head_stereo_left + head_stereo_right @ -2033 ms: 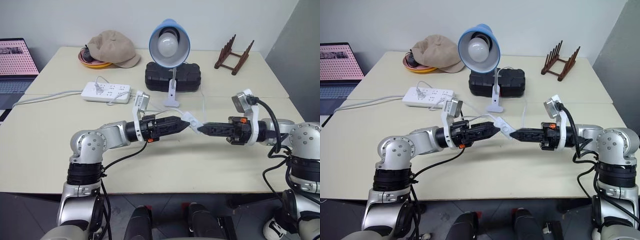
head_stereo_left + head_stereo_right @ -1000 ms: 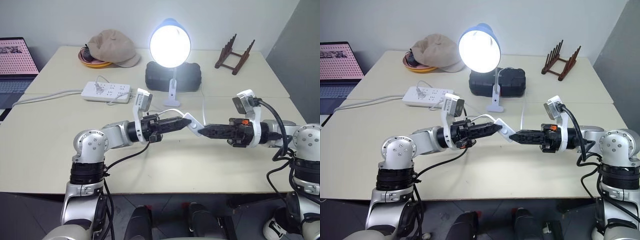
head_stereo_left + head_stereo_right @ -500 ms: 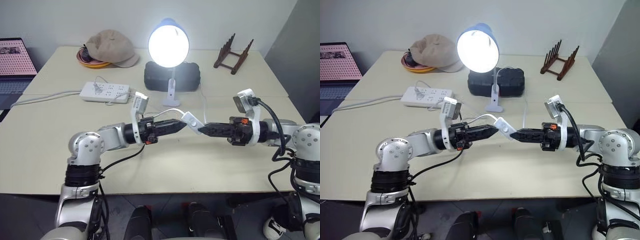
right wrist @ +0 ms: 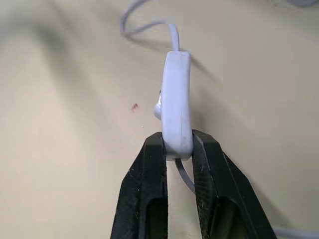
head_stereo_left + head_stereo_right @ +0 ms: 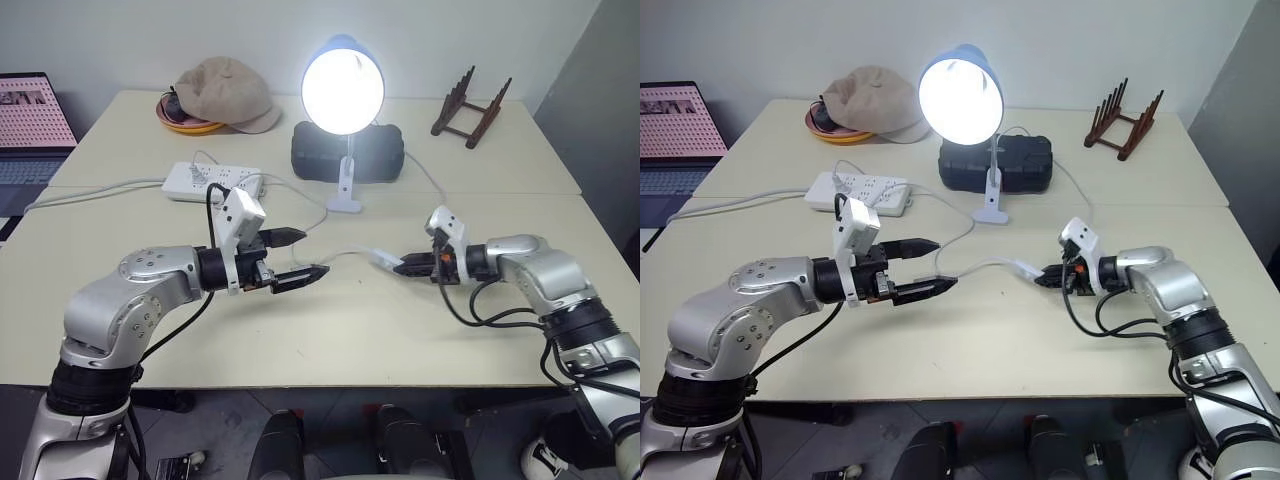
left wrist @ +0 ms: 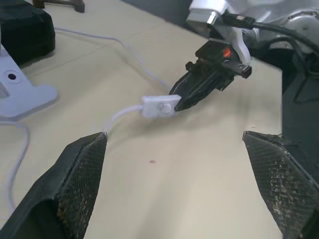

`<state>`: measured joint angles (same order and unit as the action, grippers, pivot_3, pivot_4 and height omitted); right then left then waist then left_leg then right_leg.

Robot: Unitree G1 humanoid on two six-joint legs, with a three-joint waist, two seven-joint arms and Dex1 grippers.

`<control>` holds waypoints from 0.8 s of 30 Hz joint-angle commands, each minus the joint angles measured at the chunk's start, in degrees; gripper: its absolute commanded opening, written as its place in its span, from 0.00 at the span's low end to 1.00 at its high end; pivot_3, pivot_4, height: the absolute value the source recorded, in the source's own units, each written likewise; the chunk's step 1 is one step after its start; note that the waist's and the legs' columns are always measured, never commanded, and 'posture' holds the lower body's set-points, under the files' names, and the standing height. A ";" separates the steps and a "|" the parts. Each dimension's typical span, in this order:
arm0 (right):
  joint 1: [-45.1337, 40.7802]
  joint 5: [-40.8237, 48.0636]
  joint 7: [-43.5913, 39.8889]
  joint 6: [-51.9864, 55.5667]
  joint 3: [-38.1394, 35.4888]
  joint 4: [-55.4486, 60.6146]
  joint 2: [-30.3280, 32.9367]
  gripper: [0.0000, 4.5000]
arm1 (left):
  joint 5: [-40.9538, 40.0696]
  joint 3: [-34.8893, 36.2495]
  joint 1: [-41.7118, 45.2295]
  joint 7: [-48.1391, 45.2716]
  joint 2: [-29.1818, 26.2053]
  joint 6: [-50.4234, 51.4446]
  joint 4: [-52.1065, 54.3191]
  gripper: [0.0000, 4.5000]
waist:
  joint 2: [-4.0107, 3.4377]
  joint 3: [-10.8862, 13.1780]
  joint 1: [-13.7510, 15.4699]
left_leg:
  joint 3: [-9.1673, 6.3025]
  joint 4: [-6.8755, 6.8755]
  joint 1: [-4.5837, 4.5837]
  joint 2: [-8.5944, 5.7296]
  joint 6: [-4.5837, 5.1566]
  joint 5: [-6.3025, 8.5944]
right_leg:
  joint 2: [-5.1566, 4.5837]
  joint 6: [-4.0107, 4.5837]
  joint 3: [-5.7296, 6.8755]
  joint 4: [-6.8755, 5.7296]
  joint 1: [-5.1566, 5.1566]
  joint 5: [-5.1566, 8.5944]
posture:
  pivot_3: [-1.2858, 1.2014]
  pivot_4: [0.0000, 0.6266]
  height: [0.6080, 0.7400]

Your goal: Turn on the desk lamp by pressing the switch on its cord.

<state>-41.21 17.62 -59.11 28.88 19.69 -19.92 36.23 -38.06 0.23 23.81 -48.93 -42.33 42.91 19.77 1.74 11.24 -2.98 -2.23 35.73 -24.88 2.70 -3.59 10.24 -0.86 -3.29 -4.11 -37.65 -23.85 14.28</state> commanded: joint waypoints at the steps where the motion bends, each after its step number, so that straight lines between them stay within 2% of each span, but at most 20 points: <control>1: -2.74 -4.77 -1.62 -9.03 -0.65 -6.90 -1.56 0.07 | 5.43 -1.22 -0.27 -3.51 -3.31 -6.42 0.98 1.00 | 0.03 0.03 -0.12 | 0.00 -0.02 0.00 0.01 0.00 0.00 | 0.01 -0.01 0.00 -0.01 -0.03 -0.01 | 0.52 0.24 1.00; 2: -2.77 -4.65 -2.57 -9.59 -1.32 -7.43 -1.78 0.07 | 5.63 -1.17 -0.47 -3.99 -3.63 -6.65 0.73 1.00 | 0.03 0.03 -0.12 | 0.01 -0.05 0.00 0.01 0.00 0.00 | 0.01 -0.01 -0.01 -0.02 -0.04 -0.01 | 0.52 0.24 1.00; 3: -2.82 -4.14 -3.26 -9.42 -2.26 -7.59 -1.94 0.23 | 5.91 -1.14 -0.56 -4.32 -3.88 -6.81 0.52 1.00 | 0.03 0.03 -0.13 | 0.00 -0.06 0.01 0.03 0.00 0.00 | 0.02 -0.02 0.02 -0.05 -0.03 -0.01 | 0.52 0.24 1.00; 4: -2.75 -3.39 -4.36 -8.80 -3.06 -7.16 -1.82 0.26 | 6.36 -1.13 -0.56 -4.49 -4.05 -7.00 0.31 1.00 | 0.03 0.03 -0.14 | -0.01 -0.08 0.01 0.03 0.00 0.00 | 0.03 -0.03 0.01 -0.06 -0.03 -0.02 | 0.52 0.24 1.00; 7: -1.53 -2.58 -6.38 -7.69 -4.62 -3.81 -0.34 0.44 | 6.48 -0.56 -0.14 -5.67 -4.38 -6.47 -0.93 1.00 | 0.02 0.03 -0.10 | -0.01 -0.07 0.00 0.03 0.00 0.00 | 0.03 -0.06 0.01 -0.10 -0.06 -0.04 | 0.52 0.24 1.00; 13: 4.37 0.81 -7.76 -1.41 -10.32 7.95 4.72 0.80 | 9.73 -0.77 2.69 -8.73 -5.14 -9.59 -7.16 1.00 | 0.02 0.04 0.21 | -0.02 -0.06 0.00 0.03 0.00 0.00 | 0.03 -0.05 0.03 -0.13 -0.06 -0.03 | 0.52 0.24 1.00; 17: 11.65 5.65 -6.95 5.55 -16.98 21.05 10.12 0.97 | 11.95 -1.71 5.76 -12.10 -6.75 -11.07 -12.01 1.00 | 0.00 0.05 0.42 | -0.01 -0.04 0.00 0.03 0.01 0.00 | 0.03 -0.02 0.01 -0.16 -0.08 -0.01 | 0.52 0.24 1.00; 21: 18.59 9.66 -4.82 11.62 -21.80 32.14 13.24 1.00 | 13.49 -2.06 8.21 -15.19 -7.66 -13.25 -17.05 1.00 | -0.01 0.05 0.87 | 0.00 -0.08 0.00 0.03 0.01 0.00 | 0.03 0.02 0.00 -0.17 -0.13 0.02 | 0.52 0.24 1.00; 24: 21.37 10.36 -1.95 13.63 -23.27 35.88 13.07 1.00 | 14.06 -2.87 9.79 -16.65 -6.92 -13.78 -19.47 1.00 | 0.00 0.05 0.75 | 0.02 -0.07 0.01 0.07 0.01 0.00 | 0.03 0.04 0.02 -0.18 -0.14 0.03 | 0.52 0.24 1.00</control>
<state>-20.61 26.44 -62.95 41.12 -1.22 12.42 49.05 -24.59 -2.69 31.88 -64.38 -49.38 30.54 0.95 1.74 11.28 -2.22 -2.20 35.68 -24.87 2.77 -3.58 10.23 -0.83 -3.26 -4.10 -37.85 -23.99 14.30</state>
